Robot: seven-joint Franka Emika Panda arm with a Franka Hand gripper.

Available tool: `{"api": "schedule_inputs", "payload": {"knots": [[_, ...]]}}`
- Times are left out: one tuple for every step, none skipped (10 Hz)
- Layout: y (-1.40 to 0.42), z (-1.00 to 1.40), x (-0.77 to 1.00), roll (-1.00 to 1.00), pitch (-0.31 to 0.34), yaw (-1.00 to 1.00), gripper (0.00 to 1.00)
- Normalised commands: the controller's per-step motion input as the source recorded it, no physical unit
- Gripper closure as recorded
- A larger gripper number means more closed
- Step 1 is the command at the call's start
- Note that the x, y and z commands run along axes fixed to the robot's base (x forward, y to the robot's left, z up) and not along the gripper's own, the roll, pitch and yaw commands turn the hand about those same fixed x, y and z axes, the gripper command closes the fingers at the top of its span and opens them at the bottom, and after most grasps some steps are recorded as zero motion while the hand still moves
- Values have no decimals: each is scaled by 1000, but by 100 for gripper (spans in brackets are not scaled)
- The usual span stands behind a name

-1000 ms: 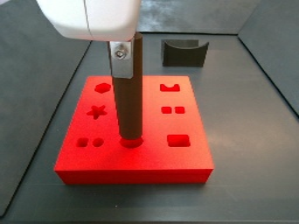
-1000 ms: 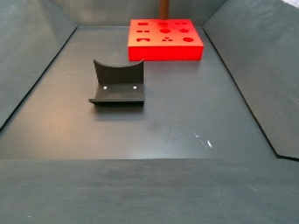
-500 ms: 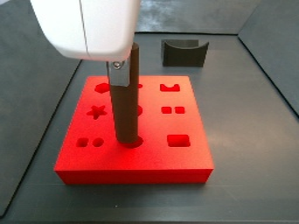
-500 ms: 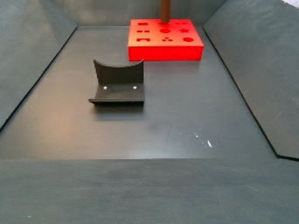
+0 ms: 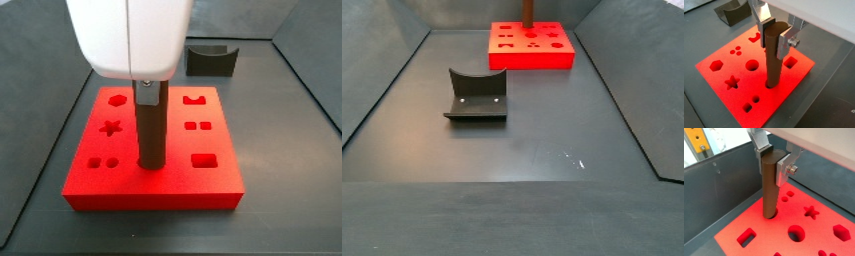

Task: Insert the oval object.

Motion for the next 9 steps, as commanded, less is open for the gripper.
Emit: {"api": "schedule_inputs", "payload": {"knots": [[40, -91, -143, 0, 0, 0, 100], [54, -57, -263, 0, 0, 0, 100], [103, -34, -183, 0, 0, 0, 100], [71, -54, -94, 0, 0, 0, 100], [0, -80, -40, 0, -3, 0, 100], [0, -126, 0, 3, -4, 9, 100], [-83, -251, 0, 76, -3, 20, 100], [-177, -457, 169, 106, -27, 69, 100], [-183, -591, 191, 76, -80, 54, 100]]}}
